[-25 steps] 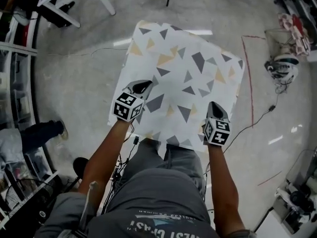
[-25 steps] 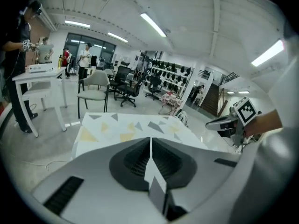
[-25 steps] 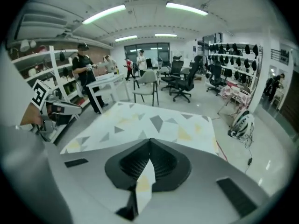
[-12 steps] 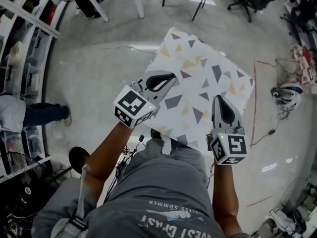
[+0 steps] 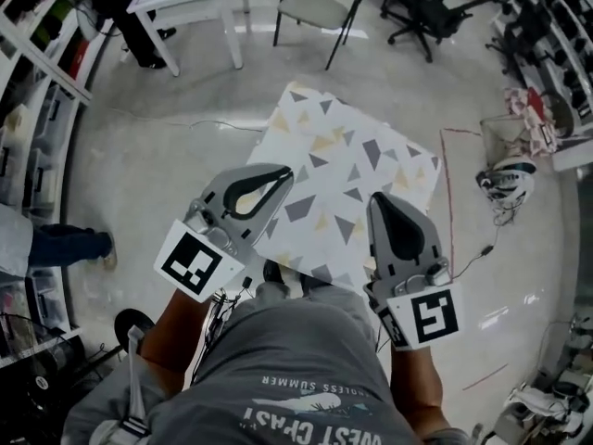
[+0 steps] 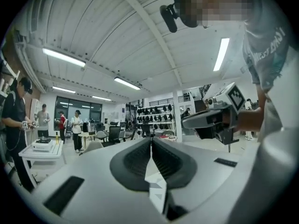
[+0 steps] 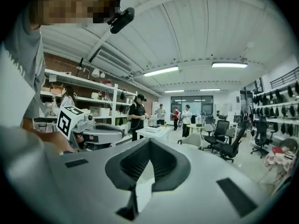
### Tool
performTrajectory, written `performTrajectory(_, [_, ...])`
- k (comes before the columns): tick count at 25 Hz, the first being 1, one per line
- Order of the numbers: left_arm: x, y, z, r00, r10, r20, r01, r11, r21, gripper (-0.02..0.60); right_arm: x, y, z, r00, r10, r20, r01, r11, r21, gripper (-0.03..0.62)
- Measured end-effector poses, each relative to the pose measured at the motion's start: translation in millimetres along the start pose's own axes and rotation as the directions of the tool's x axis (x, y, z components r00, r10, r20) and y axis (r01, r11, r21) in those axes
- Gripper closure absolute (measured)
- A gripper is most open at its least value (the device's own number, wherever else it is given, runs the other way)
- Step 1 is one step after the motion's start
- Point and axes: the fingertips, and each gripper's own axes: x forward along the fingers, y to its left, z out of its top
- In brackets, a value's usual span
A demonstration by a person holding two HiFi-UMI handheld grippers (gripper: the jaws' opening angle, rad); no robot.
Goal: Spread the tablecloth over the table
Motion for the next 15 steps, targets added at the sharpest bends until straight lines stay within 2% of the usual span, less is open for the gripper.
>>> performTrajectory(5, [-15.4, -16.6, 4.9, 1.000, -0.008, -0.006, 0.008, 1.000, 0.009, 0.580, -20.6, 3.5, 15.3, 0.999, -0.023, 0.026, 0.023, 1.000, -0.008, 0.585])
performTrajectory(15, [-33.0, -33.8, 3.1, 1.000, -0.020, -0.005, 0.020, 1.000, 0.000, 0.580, -41.2, 6.7, 16.4, 0.999, -0.041, 0.016, 0.041, 0.999, -0.030, 0.585])
